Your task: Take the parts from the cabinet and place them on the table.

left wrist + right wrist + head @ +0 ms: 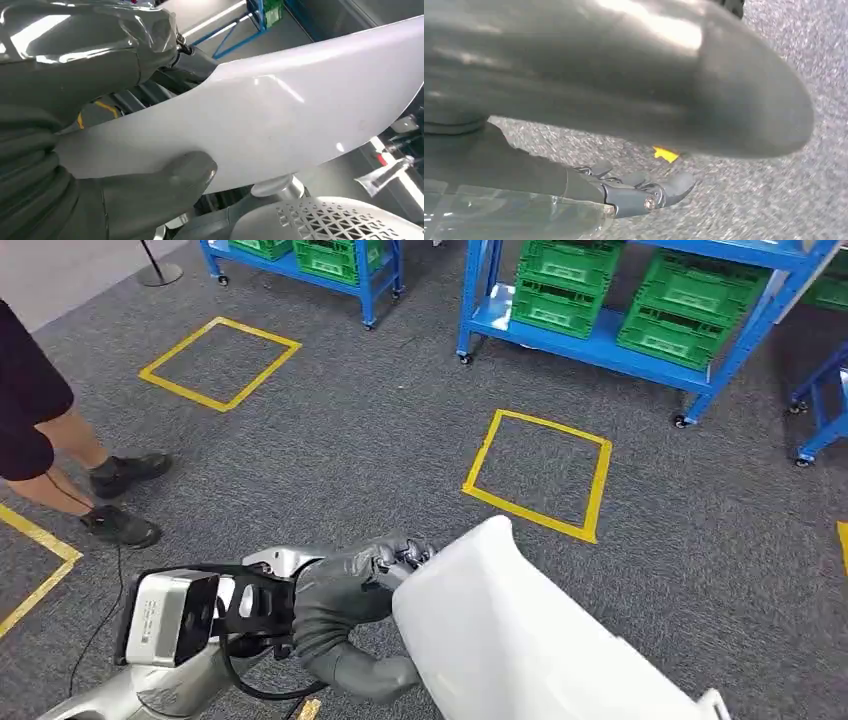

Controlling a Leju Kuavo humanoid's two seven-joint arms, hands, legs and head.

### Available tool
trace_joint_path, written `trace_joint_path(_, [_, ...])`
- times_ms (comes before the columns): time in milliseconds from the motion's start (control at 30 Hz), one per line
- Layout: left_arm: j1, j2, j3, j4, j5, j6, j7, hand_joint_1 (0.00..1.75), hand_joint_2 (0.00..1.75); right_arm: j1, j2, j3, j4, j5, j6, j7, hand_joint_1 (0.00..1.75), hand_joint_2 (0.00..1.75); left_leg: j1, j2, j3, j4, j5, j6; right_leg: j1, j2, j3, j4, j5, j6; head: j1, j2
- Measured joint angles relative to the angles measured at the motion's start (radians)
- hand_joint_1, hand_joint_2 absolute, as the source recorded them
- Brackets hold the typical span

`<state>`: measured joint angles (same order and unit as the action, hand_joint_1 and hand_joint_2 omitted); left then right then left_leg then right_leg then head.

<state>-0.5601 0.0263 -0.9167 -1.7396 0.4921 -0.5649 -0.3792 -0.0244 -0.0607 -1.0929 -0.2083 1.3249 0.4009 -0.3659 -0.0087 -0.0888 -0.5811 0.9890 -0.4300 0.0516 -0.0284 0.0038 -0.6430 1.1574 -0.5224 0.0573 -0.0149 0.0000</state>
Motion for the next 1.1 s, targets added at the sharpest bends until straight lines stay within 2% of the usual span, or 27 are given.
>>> trace_joint_path(33, [0.000, 0.000, -0.003, 0.000, 0.000, 0.000, -0.003, 1.75, 1.75, 0.000, 0.000, 0.000, 0.001, -0.002, -0.002, 0.001, 0.00, 0.00, 0.000, -0.013, -0.001, 0.007, -0.003, -0.004, -0.005, 0.021, 0.044, -0.097, 0.038, 0.007, 0.000, 0.000])
trace_joint_path(67, [0.000, 0.000, -0.003, 0.001, 0.000, 0.000, -0.007, 1.75, 1.75, 0.000, -0.001, 0.000, 0.003, -0.003, -0.002, 0.003, 0.00, 0.00, 0.000, -0.023, -0.007, 0.015, -0.006, -0.009, -0.009, 0.065, 0.062, -0.143, 0.048, 0.002, 0.001, 0.000])
trace_joint_path(100, [0.000, -0.001, -0.003, 0.002, -0.001, 0.000, -0.010, 1.75, 1.75, -0.001, 0.000, 0.000, 0.006, -0.003, -0.003, 0.005, 0.00, 0.00, -0.006, -0.036, -0.015, 0.021, -0.010, -0.014, -0.004, 0.050, 0.069, -0.145, 0.053, -0.015, 0.002, 0.000])
trace_joint_path(200, [0.000, 0.000, -0.003, 0.003, -0.003, -0.003, -0.016, 1.75, 1.75, -0.001, 0.000, 0.000, 0.010, -0.003, -0.003, 0.010, 0.00, 0.00, -0.001, -0.055, -0.023, 0.018, -0.003, -0.026, 0.004, 0.026, 0.066, -0.144, 0.056, -0.034, 0.002, 0.000])
trace_joint_path(233, [0.000, 0.001, -0.003, 0.003, -0.003, -0.005, -0.018, 1.75, 1.75, -0.003, 0.001, 0.000, 0.011, -0.004, -0.002, 0.010, 0.00, 0.00, 0.001, -0.043, -0.028, 0.027, -0.009, -0.029, -0.007, 0.015, 0.067, -0.148, 0.060, -0.041, 0.003, 0.000])
trace_joint_path(267, [-0.003, 0.003, -0.003, 0.003, -0.003, -0.007, -0.019, 1.75, 1.75, -0.004, -0.001, 0.000, 0.011, -0.004, -0.002, 0.011, 0.00, 0.00, -0.005, 0.014, -0.040, 0.053, -0.030, -0.039, -0.005, 0.007, 0.069, -0.148, 0.058, -0.044, -0.001, 0.000])
trace_joint_path(300, [-0.005, 0.003, -0.003, 0.003, -0.003, -0.009, -0.019, 1.75, 1.75, -0.004, -0.001, 0.000, 0.013, -0.004, -0.002, 0.011, 0.00, 0.00, -0.002, 0.049, -0.065, 0.109, -0.062, -0.046, -0.003, -0.001, 0.071, -0.148, 0.057, -0.052, -0.009, 0.000])
trace_joint_path(367, [-0.004, 0.002, -0.004, 0.005, -0.003, -0.009, -0.021, 1.75, 1.75, 0.003, -0.001, 0.000, 0.015, -0.005, -0.002, 0.013, 0.00, 0.00, 0.008, 0.076, -0.146, 0.271, -0.131, -0.054, 0.000, -0.027, 0.071, -0.148, 0.054, -0.056, -0.008, 0.000])
trace_joint_path(400, [-0.004, 0.003, -0.005, 0.008, -0.003, -0.009, -0.021, 1.75, 1.75, 0.004, -0.001, 0.000, 0.016, -0.005, -0.001, 0.014, 0.00, 0.00, 0.012, 0.079, -0.178, 0.331, -0.148, -0.057, 0.001, -0.041, 0.070, -0.147, 0.053, -0.057, -0.008, 0.000])
trace_joint_path(433, [-0.003, 0.004, -0.007, 0.011, -0.003, -0.010, -0.021, 1.75, 1.75, 0.004, -0.001, 0.000, 0.016, -0.005, -0.001, 0.016, 0.00, 0.00, 0.016, 0.083, -0.186, 0.341, -0.141, -0.057, 0.001, -0.055, 0.071, -0.147, 0.052, -0.057, -0.008, 0.000])
trace_joint_path(467, [-0.004, 0.003, -0.008, 0.014, -0.003, -0.010, -0.021, 1.75, 1.75, 0.003, 0.000, 0.000, 0.017, -0.005, 0.000, 0.017, 0.00, 0.00, 0.017, 0.086, -0.170, 0.304, -0.114, -0.057, 0.001, -0.066, 0.071, -0.147, 0.052, -0.058, -0.008, 0.000])
trace_joint_path(500, [-0.004, 0.003, -0.008, 0.015, -0.003, -0.012, -0.021, 1.75, 1.75, 0.000, 0.001, 0.000, 0.017, -0.005, 0.000, 0.018, 0.00, 0.00, 0.018, 0.093, -0.126, 0.219, -0.071, -0.054, 0.002, -0.078, 0.073, -0.147, 0.050, -0.056, -0.008, 0.000])
trace_joint_path(533, [-0.005, 0.002, -0.008, 0.015, -0.003, -0.013, -0.021, 1.75, 1.75, -0.001, 0.003, 0.000, 0.018, -0.005, 0.000, 0.019, 0.00, 0.00, 0.015, 0.115, -0.071, 0.120, -0.032, -0.048, 0.003, -0.088, 0.075, -0.147, 0.049, -0.055, -0.009, 0.000])
trace_joint_path(567, [-0.008, 0.000, -0.008, 0.015, -0.003, -0.013, -0.021, 1.75, 1.75, -0.002, 0.005, 0.000, 0.018, -0.005, 0.000, 0.019, 0.00, 0.00, 0.006, 0.177, -0.025, 0.044, -0.015, -0.036, 0.005, -0.096, 0.079, -0.148, 0.047, -0.053, -0.009, 0.000])
trace_joint_path(600, [-0.011, -0.001, -0.008, 0.016, -0.003, -0.013, -0.021, 1.75, 1.75, -0.001, 0.009, 0.000, 0.019, -0.005, 0.000, 0.020, 0.00, 0.00, -0.007, 0.205, -0.018, 0.027, -0.028, -0.033, 0.014, -0.106, 0.080, -0.146, 0.042, -0.045, -0.007, 0.000])
trace_joint_path(633, [-0.012, -0.005, -0.009, 0.017, -0.003, -0.014, -0.023, 1.75, 1.75, 0.000, 0.010, 0.000, 0.021, -0.005, 0.000, 0.021, 0.00, 0.00, -0.008, 0.183, -0.023, 0.025, -0.025, -0.030, 0.011, -0.117, 0.082, -0.148, 0.041, -0.042, -0.006, 0.000])
trace_joint_path(700, [-0.012, -0.003, -0.009, 0.021, -0.003, -0.015, -0.024, 1.75, 1.75, 0.000, 0.011, 0.000, 0.022, -0.004, 0.000, 0.022, 0.00, 0.00, -0.010, 0.158, -0.026, 0.025, -0.024, -0.025, 0.011, -0.146, 0.089, -0.155, 0.040, -0.033, -0.007, 0.000])
trace_joint_path(733, [-0.013, -0.003, -0.008, 0.022, -0.003, -0.015, -0.024, 1.75, 1.75, -0.002, 0.012, 0.001, 0.023, -0.003, -0.001, 0.022, 0.00, 0.00, -0.009, 0.138, -0.010, 0.008, -0.013, -0.016, 0.013, -0.158, 0.096, -0.159, 0.037, -0.026, -0.008, 0.000])
trace_joint_path(767, [-0.014, -0.005, -0.008, 0.024, -0.003, -0.015, -0.024, 1.75, 1.75, -0.005, 0.011, 0.001, 0.023, -0.003, -0.003, 0.022, 0.00, 0.00, -0.001, 0.124, -0.003, -0.004, -0.004, -0.012, 0.007, -0.104, 0.087, -0.142, 0.026, -0.025, -0.005, 0.000])
trace_joint_path(800, [-0.019, -0.009, -0.009, 0.028, -0.003, -0.011, -0.026, 1.75, 1.75, -0.004, 0.011, 0.001, 0.024, -0.003, -0.003, 0.023, 0.00, 0.00, 0.002, 0.113, -0.002, -0.007, 0.002, -0.005, 0.005, -0.048, 0.064, -0.092, -0.001, -0.032, -0.006, 0.000])
trace_joint_path(833, [-0.019, -0.011, -0.010, 0.032, -0.003, -0.009, -0.027, 1.75, 1.75, 0.000, 0.011, 0.001, 0.024, -0.003, -0.003, 0.024, 0.00, 0.00, 0.003, 0.096, -0.003, -0.007, 0.003, -0.003, 0.006, -0.021, 0.028, -0.014, -0.034, -0.038, 0.000, 0.000])
trace_joint_path(900, [-0.016, -0.011, -0.013, 0.040, -0.005, -0.009, -0.027, 1.75, 1.75, 0.007, 0.008, 0.001, 0.024, -0.003, -0.003, 0.027, 0.00, 0.00, 0.000, 0.060, -0.004, -0.007, 0.003, -0.002, 0.006, -0.007, -0.056, 0.149, -0.088, -0.040, 0.002, 0.000])
trace_joint_path(933, [-0.015, -0.010, -0.015, 0.045, -0.005, -0.008, -0.027, 1.75, 1.75, 0.008, 0.008, 0.001, 0.024, -0.002, -0.003, 0.031, 0.00, 0.00, -0.001, 0.042, -0.004, -0.006, 0.003, -0.002, 0.006, -0.006, -0.076, 0.176, -0.086, -0.034, 0.002, 0.000])
trace_joint_path(967, [-0.015, -0.010, -0.017, 0.048, -0.005, -0.008, -0.027, 1.75, 1.75, 0.008, 0.008, 0.001, 0.024, -0.002, -0.003, 0.032, 0.00, 0.00, 0.000, 0.025, -0.003, -0.005, 0.003, -0.002, 0.004, -0.006, -0.068, 0.145, -0.065, -0.024, 0.002, 0.000])
trace_joint_path(1033, [-0.015, -0.011, -0.018, 0.052, -0.005, -0.008, -0.027, 1.75, 1.75, 0.005, 0.007, 0.001, 0.024, -0.002, -0.003, 0.034, 0.00, 0.00, 0.003, -0.006, 0.000, 0.001, -0.001, -0.007, -0.003, 0.005, 0.006, -0.028, 0.017, 0.001, 0.002, 0.000])
trace_joint_path(1067, [-0.015, -0.011, -0.018, 0.053, -0.005, -0.008, -0.029, 1.75, 1.75, 0.005, 0.006, 0.001, 0.024, -0.003, -0.003, 0.035, 0.00, 0.00, 0.006, -0.019, -0.002, 0.009, -0.005, -0.013, -0.011, 0.036, 0.045, -0.117, 0.052, 0.010, 0.003, 0.000])
trace_joint_path(1100, [-0.015, -0.011, -0.018, 0.053, -0.005, -0.008, -0.031, 1.75, 1.75, 0.005, 0.007, 0.001, 0.025, -0.005, -0.002, 0.040, 0.00, 0.00, -0.002, -0.032, -0.009, 0.020, -0.012, -0.023, -0.004, 0.054, 0.053, -0.137, 0.056, -0.002, 0.003, 0.000])
